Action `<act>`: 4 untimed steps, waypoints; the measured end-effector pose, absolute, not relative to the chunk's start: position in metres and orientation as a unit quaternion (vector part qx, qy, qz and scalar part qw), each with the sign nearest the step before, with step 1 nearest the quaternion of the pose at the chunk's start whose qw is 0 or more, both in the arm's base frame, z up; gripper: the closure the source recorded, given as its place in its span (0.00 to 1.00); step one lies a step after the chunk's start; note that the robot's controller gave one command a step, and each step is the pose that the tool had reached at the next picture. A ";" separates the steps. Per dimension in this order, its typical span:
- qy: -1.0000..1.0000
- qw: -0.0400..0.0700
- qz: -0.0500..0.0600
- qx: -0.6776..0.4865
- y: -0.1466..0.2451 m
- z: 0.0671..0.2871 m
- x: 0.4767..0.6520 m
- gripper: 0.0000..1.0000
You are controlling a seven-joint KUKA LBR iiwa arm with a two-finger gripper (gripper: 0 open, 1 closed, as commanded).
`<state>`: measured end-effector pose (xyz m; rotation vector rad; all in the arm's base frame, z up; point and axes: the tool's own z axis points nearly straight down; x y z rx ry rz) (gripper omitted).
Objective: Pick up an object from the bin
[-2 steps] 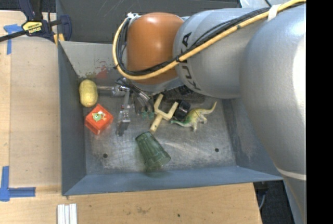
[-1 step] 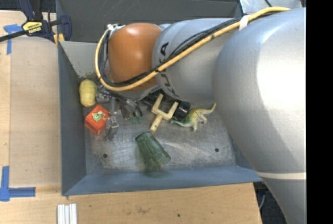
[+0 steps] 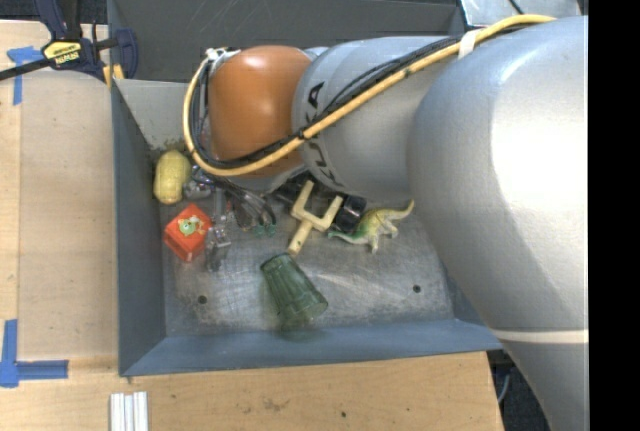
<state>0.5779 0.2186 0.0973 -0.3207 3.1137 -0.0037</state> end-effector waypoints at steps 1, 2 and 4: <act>0.991 0.002 0.000 -0.137 0.233 0.099 0.572 0.00; 0.989 0.001 0.000 -0.150 0.238 0.074 0.577 0.00; 0.988 0.004 0.002 -0.154 0.238 0.070 0.579 1.00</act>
Offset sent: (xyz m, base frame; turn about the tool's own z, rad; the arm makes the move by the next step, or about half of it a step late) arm -0.0019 0.0200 -0.0273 -0.0991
